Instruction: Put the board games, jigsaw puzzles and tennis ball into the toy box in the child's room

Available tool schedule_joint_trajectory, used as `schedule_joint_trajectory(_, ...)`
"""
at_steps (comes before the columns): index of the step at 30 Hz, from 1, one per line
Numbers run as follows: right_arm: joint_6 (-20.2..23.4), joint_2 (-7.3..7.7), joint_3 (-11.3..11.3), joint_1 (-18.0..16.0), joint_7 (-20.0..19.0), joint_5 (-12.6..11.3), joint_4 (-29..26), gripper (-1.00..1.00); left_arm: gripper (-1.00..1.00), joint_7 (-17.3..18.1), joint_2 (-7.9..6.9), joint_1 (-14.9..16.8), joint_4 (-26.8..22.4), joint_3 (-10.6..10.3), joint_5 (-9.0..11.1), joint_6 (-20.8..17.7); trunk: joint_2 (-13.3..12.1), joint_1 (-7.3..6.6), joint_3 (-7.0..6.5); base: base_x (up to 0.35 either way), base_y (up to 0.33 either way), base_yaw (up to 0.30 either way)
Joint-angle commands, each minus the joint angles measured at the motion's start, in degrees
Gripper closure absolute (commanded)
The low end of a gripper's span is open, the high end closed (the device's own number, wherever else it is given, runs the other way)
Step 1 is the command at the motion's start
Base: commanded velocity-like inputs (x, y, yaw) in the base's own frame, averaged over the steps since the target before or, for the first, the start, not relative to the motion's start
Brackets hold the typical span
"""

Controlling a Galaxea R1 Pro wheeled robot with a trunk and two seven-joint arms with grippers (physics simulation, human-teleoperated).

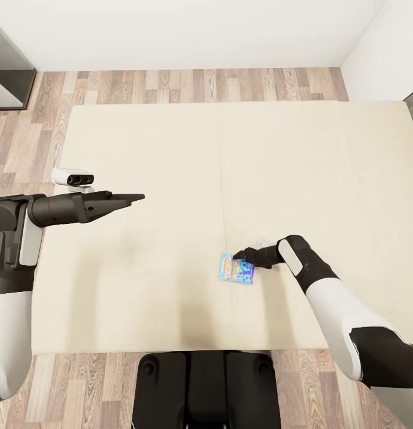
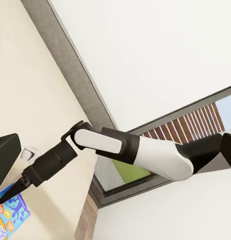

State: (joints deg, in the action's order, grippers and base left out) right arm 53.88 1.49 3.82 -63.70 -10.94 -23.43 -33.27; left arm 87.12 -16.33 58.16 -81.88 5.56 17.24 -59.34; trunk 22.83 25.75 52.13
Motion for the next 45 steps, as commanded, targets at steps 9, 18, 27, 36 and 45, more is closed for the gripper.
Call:
schedule_joint_trajectory(9, -0.6, 0.01, 0.2, 0.0, -0.6, 0.6, 0.0, -1.0, -1.0, 0.2, -0.02, 0.0, 0.0, 0.0, 0.0, -0.6, 0.1, 0.03, 0.06, 0.0, 0.0, 0.0)
schedule_joint_trajectory(18, -1.1, -0.15, 0.3, 0.0, -0.6, 0.7, 0.0, -1.0, -1.0, 0.2, -0.02, 0.0, 0.0, 0.0, 0.0, -0.6, 0.1, 0.03, 0.06, 0.0, 0.0, 0.0)
schedule_joint_trajectory(27, -1.1, -0.35, 0.3, 0.0, -0.6, 0.7, 0.0, -1.0, -1.0, 0.2, -0.02, 0.0, 0.0, 0.0, 0.0, -0.6, 0.1, 0.03, 0.06, 0.0, 0.0, 0.0)
schedule_joint_trajectory(36, -1.1, -0.34, 0.3, 0.0, -0.6, 0.7, 0.0, -1.0, -1.0, 0.2, -0.02, 0.0, 0.0, 0.0, 0.0, -0.6, 0.1, 0.03, 0.06, 0.0, 0.0, 0.0)
schedule_joint_trajectory(45, -1.1, -0.34, 0.3, 0.0, -0.6, 0.7, 0.0, -1.0, -1.0, 0.2, 0.0, 0.0, 0.0, 0.0, 0.0, -0.6, 0.1, 0.03, 0.06, 0.0, 0.016, 0.0)
